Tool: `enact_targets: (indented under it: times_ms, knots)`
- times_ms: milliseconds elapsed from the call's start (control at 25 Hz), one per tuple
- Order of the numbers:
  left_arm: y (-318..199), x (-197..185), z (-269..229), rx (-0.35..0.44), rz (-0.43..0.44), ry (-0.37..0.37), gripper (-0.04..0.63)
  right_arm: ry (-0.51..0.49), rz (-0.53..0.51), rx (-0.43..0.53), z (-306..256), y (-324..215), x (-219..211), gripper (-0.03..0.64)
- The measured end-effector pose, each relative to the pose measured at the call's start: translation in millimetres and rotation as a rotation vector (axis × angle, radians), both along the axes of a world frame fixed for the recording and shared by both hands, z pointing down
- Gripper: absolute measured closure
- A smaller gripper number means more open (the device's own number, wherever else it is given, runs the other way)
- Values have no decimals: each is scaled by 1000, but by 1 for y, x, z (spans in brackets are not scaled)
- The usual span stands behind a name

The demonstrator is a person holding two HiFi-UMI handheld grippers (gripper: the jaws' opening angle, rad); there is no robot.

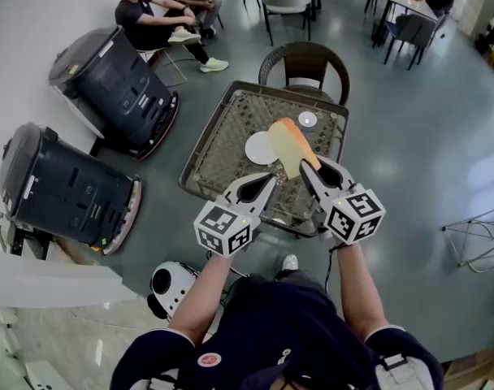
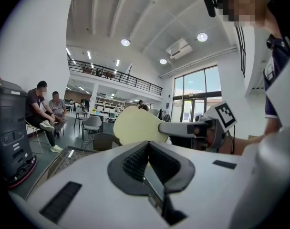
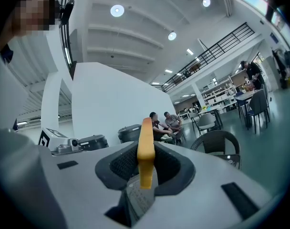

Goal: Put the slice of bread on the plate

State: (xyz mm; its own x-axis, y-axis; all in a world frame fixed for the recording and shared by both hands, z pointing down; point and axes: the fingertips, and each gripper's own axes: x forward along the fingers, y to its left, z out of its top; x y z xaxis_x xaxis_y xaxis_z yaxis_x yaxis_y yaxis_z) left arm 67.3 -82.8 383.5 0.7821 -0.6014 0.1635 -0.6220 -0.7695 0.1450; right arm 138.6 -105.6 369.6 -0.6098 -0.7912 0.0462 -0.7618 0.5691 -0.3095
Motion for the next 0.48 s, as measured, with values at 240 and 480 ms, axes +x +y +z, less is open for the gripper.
enact_targets:
  times_ms: [240, 480]
  knots:
    - [-26, 2, 14, -26, -29, -3, 589, 9, -8, -11, 9, -29, 9, 529]
    - [-55, -3, 22, -34, -32, 1, 589, 7, 17, -25, 15, -59, 8, 529]
